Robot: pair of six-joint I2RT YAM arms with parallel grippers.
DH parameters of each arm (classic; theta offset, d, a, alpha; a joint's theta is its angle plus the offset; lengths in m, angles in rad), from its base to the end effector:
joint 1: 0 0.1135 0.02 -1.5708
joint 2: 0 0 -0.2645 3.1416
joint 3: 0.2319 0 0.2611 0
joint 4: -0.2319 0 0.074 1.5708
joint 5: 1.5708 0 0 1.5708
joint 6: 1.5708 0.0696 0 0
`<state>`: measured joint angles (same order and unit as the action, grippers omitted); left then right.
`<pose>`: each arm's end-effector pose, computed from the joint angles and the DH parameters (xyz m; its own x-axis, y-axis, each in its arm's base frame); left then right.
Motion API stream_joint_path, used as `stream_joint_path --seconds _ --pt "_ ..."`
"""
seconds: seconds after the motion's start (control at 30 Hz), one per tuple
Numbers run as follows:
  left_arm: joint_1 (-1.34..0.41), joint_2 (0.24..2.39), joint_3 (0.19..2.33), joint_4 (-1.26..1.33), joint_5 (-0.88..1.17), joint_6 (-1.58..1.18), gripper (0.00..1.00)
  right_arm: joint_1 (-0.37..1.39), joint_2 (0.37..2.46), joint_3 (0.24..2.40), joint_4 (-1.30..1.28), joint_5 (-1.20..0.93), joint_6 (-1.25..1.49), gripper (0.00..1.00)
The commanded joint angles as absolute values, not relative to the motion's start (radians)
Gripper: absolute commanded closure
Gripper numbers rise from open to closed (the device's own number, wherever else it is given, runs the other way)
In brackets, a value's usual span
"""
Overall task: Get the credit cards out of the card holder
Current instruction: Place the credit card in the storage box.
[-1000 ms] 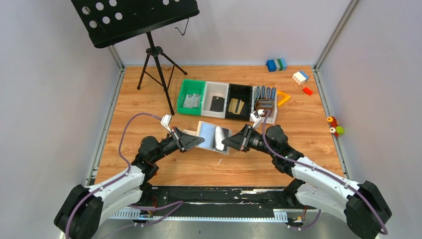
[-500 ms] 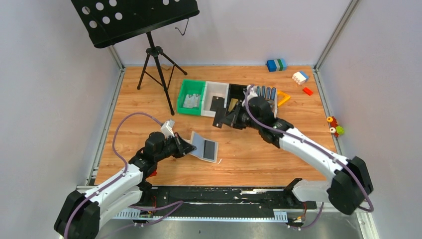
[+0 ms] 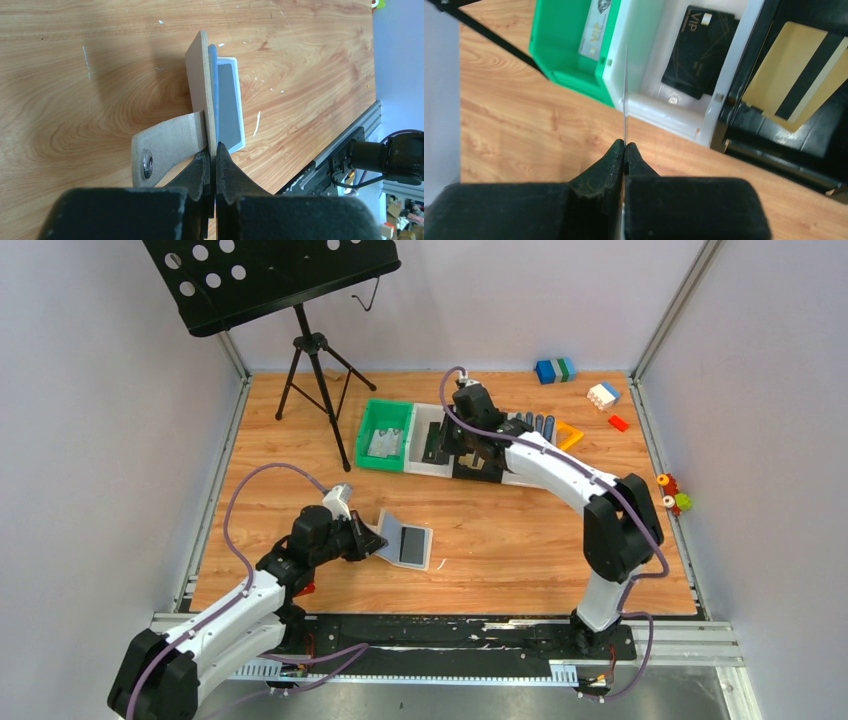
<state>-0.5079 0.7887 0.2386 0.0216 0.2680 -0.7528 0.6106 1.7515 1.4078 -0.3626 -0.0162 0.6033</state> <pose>0.1688 -0.1150 0.1483 -0.7788 -0.3210 -0.5389 0.1869 0.7014 -0.6878 0.3568 0.2510 0.2514 -0.7689 0.1544 -0.6205 -0.1787 0.8799 0.4403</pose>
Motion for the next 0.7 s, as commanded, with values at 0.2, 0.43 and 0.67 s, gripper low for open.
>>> stream_joint_path --seconds 0.2,0.43,0.67 --pt "-0.503 0.769 0.267 0.054 0.287 -0.713 1.00 0.589 1.984 1.668 -0.475 0.057 0.503 1.00" --pt "-0.503 0.778 0.280 0.032 0.272 -0.699 1.00 0.561 2.025 1.769 -0.517 0.076 0.473 0.59" --pt "-0.503 0.754 0.282 0.035 0.273 -0.718 1.00 0.604 1.781 1.563 -0.479 0.044 0.426 0.31"
